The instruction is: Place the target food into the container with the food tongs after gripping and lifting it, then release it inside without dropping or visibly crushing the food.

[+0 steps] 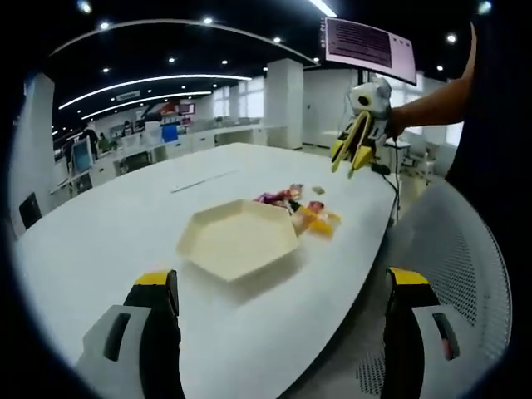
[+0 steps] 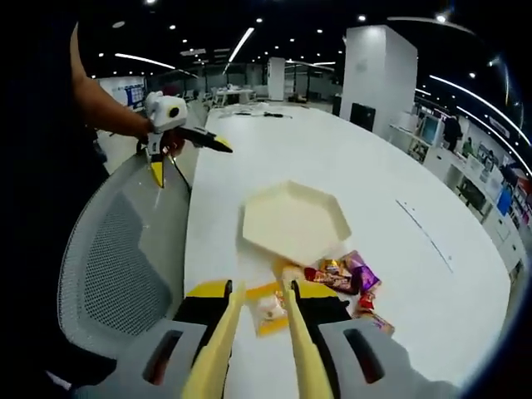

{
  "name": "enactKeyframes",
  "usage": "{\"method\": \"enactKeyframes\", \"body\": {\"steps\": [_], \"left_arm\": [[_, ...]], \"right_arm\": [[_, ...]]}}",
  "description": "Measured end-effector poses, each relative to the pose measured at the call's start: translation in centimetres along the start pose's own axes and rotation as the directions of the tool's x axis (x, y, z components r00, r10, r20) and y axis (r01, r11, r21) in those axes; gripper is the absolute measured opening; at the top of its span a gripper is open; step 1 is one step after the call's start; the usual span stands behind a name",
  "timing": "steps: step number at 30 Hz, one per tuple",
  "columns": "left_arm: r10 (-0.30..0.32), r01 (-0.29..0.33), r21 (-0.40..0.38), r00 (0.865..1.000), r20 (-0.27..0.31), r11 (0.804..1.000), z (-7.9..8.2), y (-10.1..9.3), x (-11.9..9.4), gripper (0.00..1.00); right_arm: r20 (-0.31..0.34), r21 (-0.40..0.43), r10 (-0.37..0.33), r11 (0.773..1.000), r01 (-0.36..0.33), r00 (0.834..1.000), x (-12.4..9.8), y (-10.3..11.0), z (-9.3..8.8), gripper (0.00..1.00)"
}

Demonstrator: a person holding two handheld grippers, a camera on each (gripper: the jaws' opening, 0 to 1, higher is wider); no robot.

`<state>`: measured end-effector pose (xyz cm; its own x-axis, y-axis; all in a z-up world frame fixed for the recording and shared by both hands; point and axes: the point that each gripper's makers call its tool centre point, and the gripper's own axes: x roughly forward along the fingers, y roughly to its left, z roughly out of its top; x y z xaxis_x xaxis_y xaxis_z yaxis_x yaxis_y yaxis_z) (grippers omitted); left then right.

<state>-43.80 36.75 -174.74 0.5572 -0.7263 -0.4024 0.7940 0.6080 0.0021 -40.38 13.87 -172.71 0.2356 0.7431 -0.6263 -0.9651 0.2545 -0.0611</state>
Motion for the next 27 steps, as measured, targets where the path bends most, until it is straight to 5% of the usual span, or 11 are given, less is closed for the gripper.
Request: {"method": "enactKeyframes", "body": {"steps": [16, 27], "left_arm": [[0.110, -0.108, -0.044, 0.993, 0.033, 0.993, 0.3, 2.3, -0.5, 1.00], [0.125, -0.124, -0.060, 0.992, 0.015, 0.990, -0.2, 2.6, -0.3, 1.00]], "right_arm": [[-0.072, -0.027, 0.053, 0.998, -0.055, 0.996, 3.0, -0.7, -2.4, 0.28], [-0.117, -0.025, 0.077, 0.996, -0.080, 0.990, 4.9, -1.0, -4.3, 0.28]]}}
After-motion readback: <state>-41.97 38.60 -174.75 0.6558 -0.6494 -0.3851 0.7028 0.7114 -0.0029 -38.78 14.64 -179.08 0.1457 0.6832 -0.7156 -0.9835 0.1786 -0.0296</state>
